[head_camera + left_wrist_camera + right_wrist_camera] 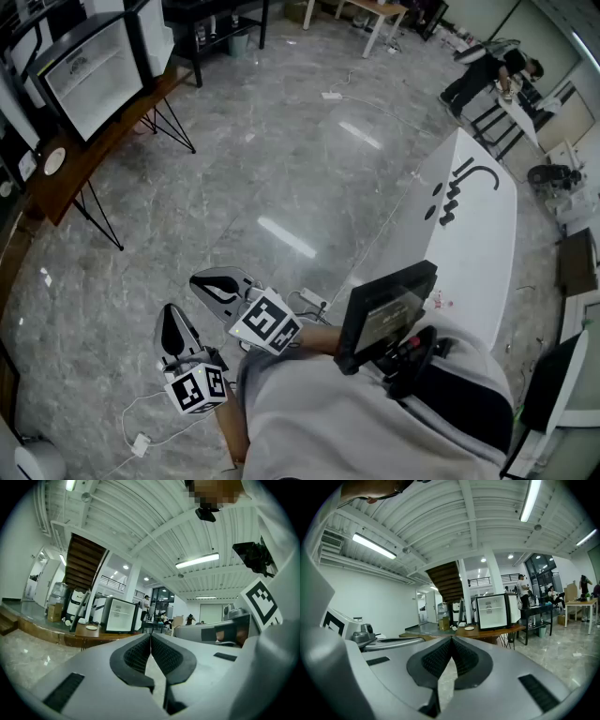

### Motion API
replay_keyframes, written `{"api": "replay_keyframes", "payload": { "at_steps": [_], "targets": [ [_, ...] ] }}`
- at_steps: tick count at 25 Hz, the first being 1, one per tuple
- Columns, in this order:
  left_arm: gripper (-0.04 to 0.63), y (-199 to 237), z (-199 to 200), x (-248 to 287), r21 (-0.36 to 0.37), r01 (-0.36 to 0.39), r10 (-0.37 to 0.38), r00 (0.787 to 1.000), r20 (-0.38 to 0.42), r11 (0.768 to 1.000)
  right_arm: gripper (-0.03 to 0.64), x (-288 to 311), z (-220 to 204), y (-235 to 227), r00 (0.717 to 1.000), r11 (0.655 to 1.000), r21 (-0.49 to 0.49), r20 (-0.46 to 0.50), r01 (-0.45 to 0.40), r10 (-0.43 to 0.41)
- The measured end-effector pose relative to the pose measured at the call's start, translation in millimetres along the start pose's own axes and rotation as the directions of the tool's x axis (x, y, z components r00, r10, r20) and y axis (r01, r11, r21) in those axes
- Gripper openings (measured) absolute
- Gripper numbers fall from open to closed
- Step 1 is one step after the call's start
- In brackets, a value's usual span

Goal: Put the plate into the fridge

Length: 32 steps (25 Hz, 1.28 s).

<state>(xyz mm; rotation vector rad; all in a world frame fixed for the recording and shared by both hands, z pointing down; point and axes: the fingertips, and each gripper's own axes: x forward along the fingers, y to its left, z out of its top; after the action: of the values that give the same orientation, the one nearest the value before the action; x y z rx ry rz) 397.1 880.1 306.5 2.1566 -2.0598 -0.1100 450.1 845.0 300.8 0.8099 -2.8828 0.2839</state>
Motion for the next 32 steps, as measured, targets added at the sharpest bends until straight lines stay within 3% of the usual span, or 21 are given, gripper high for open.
{"api": "replay_keyframes", "payload": {
  "at_steps": [3, 7, 13, 18, 26, 32],
  "targets": [
    [0.020, -21.3, 0.4, -10.9, 0.004, -0.027, 0.027, 1.000, 0.014, 1.000, 0.015, -23.8, 2.1, 1.4, 1.000, 1.000, -0.002, 0.003, -0.031, 0.031],
    [0.020, -38.2, -3.9, 2.2, -0.008, 0.005, -0.005, 0.999, 0.033, 1.000, 0.015, -35.7, 1.4, -18.1, 1.000, 1.000, -0.023, 0.017, 0.006, -0.006],
    [0.020, 16.4, -4.0, -3.8, -0.006, -0.008, 0.008, 0.999, 0.035, 1.000, 0.015, 15.1, -6.6, 20.6, 0.999, 0.999, -0.034, 0.027, -0.020, 0.021],
    [0.020, 34.0, 6.2, 6.4, 0.005, -0.048, 0.047, 0.998, 0.036, 0.999, 0.017, 33.9, -0.8, 21.9, 0.998, 0.998, -0.026, 0.029, -0.062, 0.063],
    [0.020, 28.1, 16.3, 71.7, 0.039, -0.066, 0.065, 0.997, 0.030, 0.997, 0.017, 51.7, 13.8, -32.4, 0.995, 0.993, -0.070, 0.006, -0.096, 0.097],
    [0.020, -0.2, 20.1, 126.2, 0.083, -0.080, 0.080, 0.997, -0.002, 0.993, 0.017, 64.4, 25.4, -95.8, 0.995, 0.993, -0.074, 0.010, -0.097, 0.098]
  ]
}}
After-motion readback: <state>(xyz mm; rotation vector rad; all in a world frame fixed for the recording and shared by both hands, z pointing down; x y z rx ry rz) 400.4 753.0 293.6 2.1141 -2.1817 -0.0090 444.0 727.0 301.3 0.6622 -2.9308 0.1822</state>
